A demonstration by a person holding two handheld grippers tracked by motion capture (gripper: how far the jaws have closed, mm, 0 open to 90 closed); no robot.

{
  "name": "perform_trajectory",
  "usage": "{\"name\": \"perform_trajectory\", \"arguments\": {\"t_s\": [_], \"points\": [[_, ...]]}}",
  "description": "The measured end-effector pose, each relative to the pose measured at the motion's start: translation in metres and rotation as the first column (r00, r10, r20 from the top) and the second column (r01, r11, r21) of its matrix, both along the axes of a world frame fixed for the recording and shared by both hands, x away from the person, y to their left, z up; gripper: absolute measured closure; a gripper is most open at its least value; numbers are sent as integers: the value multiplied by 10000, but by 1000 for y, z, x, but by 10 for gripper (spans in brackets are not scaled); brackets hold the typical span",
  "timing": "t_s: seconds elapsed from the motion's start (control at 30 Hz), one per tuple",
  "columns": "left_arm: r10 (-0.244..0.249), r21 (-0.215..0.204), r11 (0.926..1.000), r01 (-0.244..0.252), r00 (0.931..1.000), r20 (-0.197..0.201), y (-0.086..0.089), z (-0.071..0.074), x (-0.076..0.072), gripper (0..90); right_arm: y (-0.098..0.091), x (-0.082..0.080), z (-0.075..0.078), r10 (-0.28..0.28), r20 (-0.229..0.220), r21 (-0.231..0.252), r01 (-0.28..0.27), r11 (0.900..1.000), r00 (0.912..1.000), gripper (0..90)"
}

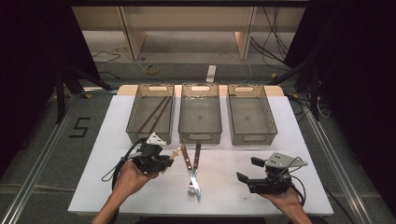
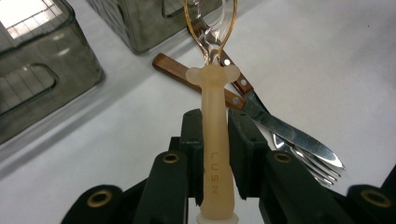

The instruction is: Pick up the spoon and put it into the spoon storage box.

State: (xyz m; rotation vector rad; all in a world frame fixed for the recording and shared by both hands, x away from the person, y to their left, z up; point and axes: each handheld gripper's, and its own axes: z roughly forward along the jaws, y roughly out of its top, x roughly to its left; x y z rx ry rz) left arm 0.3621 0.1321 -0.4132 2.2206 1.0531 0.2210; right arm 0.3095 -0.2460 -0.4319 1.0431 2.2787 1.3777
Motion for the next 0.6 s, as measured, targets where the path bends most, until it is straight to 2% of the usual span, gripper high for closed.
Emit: {"name": "perform_trajectory", "arguments": {"t_s": [0.6], "points": [[154,-451,9989,-129,9982,574,-8,20,31,762,0,0,-1,8,-2,-26,-8,10000,10000,211]]}}
